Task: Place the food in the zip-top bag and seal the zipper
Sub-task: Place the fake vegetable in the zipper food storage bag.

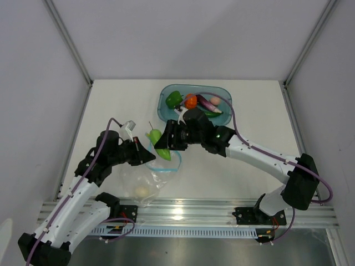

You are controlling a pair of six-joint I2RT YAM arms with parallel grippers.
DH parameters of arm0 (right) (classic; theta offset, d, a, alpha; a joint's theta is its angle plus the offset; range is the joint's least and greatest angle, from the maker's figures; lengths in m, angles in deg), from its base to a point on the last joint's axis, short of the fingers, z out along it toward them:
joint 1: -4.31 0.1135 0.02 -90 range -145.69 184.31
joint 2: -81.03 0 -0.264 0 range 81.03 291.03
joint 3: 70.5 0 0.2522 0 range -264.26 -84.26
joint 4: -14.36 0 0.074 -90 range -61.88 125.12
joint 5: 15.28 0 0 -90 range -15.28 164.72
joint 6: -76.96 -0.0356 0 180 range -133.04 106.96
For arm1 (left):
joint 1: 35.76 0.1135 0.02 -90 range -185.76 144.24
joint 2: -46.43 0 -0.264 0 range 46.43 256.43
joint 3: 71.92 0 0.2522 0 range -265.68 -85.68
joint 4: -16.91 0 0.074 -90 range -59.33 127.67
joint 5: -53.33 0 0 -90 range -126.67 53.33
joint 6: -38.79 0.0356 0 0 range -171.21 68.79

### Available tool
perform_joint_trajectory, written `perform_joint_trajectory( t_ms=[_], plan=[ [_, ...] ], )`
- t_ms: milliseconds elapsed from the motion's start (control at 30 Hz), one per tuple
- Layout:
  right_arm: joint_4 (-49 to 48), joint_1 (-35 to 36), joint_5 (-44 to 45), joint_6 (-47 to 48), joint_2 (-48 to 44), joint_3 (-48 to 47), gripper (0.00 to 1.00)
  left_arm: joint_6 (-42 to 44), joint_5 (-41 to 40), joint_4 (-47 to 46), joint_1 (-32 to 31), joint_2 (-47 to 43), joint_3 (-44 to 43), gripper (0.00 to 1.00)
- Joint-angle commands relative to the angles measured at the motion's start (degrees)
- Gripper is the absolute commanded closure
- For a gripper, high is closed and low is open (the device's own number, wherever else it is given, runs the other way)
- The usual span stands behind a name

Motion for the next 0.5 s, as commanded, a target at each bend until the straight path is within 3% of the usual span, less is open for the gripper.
perform_joint_trajectory(
  t_ms=[0,233,467],
  plan=[
    [-7.7,4.0,7.9,-5.4,-0.6,1.2,1.0,-1.7,0.8,-0.5,0.4,-1.0,-2.6,0.99],
    [-10.0,11.3,19.7,-2.0,-1.9,4.3,1.0,-2.2,1.3,0.6,0.4,-2.4,-3.6,0.99],
    [-8.5,13.2,20.2,-1.6,-1.6,6.0,1.0,-1.9,0.8,2.2,0.4,-4.1,-4.6,0.99]
  ],
)
